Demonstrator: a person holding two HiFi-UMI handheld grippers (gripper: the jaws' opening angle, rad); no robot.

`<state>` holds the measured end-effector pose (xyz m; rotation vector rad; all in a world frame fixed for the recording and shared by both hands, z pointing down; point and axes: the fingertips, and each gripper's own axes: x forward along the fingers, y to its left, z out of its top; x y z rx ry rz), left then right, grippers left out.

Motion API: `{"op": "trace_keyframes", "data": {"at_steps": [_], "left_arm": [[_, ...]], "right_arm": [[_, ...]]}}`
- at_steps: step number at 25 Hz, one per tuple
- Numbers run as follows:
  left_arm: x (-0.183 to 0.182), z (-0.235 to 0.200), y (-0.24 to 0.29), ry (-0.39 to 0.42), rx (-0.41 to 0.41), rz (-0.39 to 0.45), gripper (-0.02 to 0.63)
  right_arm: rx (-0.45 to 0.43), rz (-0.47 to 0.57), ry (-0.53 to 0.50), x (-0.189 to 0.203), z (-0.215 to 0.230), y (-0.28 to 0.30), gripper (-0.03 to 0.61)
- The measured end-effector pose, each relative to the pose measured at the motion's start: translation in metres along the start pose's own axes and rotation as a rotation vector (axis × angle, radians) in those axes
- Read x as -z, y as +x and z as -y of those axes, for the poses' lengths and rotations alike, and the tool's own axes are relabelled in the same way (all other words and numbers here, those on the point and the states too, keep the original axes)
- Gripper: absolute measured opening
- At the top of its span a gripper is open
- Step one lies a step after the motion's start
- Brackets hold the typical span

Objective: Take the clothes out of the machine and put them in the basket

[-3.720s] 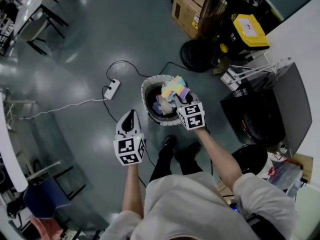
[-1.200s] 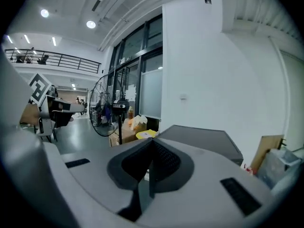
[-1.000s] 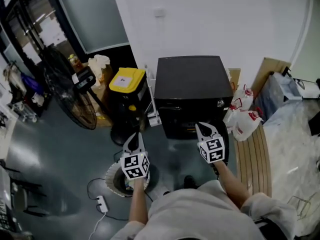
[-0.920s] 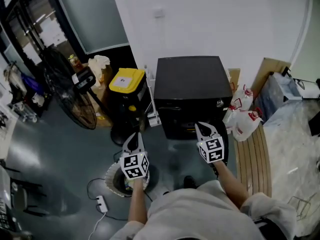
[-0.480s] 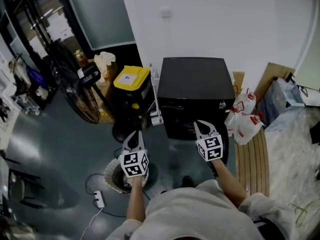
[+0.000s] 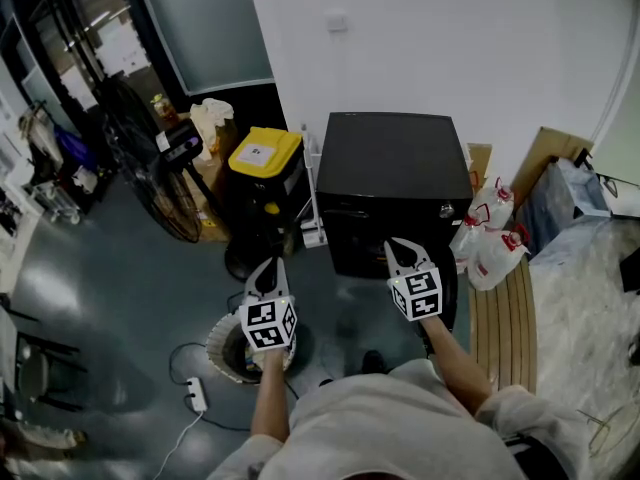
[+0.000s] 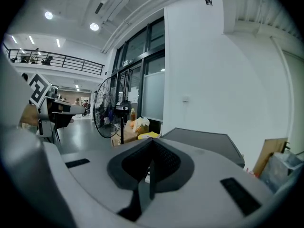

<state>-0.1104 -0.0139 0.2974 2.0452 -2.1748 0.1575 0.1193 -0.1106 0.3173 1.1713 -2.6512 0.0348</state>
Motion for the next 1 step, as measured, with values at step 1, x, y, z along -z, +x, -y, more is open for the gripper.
{"op": "trace_keyframes", "data": {"at_steps": [1], "left_arm": [[0.0000,-0.0005,0.0007,0.000,-0.001,-0.001,0.018]], "right_arm": [[-0.001,0.000,-0.001,-0.0008,-0.0004,0.0007,0.021]]}}
